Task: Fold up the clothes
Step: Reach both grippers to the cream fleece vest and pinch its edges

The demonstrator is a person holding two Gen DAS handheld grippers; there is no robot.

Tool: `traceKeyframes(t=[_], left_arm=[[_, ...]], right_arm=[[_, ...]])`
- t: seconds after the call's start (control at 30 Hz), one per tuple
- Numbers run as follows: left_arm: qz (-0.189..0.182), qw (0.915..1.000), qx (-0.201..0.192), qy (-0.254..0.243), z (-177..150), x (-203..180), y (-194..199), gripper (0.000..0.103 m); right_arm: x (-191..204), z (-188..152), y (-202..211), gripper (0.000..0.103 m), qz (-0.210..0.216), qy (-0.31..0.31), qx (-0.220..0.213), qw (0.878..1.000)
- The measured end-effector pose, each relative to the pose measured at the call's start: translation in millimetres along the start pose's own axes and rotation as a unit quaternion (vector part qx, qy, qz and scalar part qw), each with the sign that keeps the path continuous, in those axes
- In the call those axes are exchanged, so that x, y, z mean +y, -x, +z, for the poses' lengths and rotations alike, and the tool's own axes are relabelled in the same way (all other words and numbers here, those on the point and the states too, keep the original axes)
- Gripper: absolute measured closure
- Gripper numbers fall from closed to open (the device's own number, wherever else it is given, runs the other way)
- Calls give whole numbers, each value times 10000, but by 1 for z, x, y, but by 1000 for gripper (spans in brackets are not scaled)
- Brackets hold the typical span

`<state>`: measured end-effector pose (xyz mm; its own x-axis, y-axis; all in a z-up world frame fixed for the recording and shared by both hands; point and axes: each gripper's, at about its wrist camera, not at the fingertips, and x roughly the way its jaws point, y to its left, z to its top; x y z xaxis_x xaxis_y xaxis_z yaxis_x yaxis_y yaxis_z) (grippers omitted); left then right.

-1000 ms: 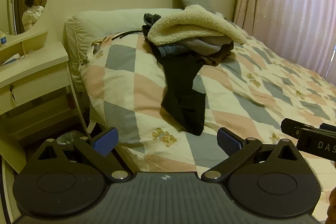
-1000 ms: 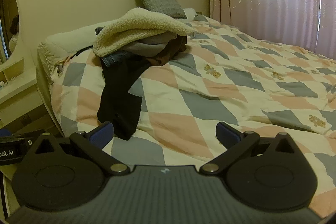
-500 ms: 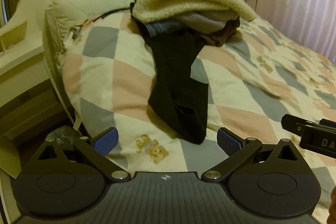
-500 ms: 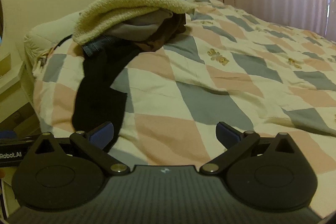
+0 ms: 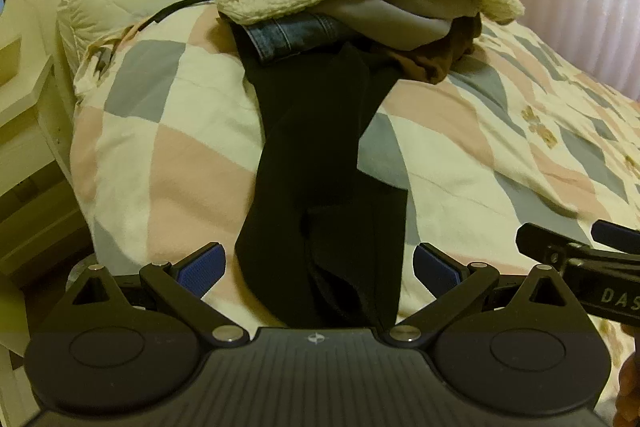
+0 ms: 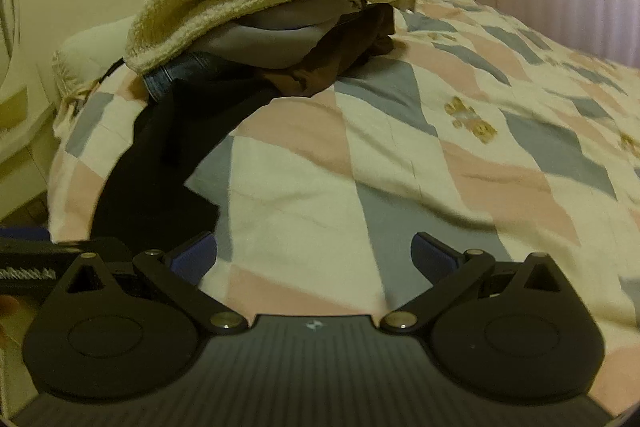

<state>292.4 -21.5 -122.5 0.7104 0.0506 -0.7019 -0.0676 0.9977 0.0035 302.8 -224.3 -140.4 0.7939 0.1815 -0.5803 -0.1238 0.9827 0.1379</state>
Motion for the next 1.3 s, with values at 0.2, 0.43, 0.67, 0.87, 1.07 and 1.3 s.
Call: traceKeyframes(t=[0.2,0.43,0.67,0.87,1.07,1.3], left_arm=[[-90,9999,-59,-7,26,12,-25,0],[157,9997,121,-133,80,16,-34,0],[23,9994,279,-189,143,15,-21,0],[191,9988,92,-431,217,15,-25,0],[163,9948,-28,-1001,280,11,-60,0],[-242,9920,58,-1241,326,10,-93,0]], right_arm=[[-24,20,-28,0,187,146,-224,9995],[-42,68,-36,1,143,27,-33,9999],[-39,138,-29,1,235,-151,262,9993],[-66,202,-50,1,166,-955,428,9944],[-108,251,-81,1,452,-2410,451,9684],[-125,265,-121,1,533,-3332,703,9387]])
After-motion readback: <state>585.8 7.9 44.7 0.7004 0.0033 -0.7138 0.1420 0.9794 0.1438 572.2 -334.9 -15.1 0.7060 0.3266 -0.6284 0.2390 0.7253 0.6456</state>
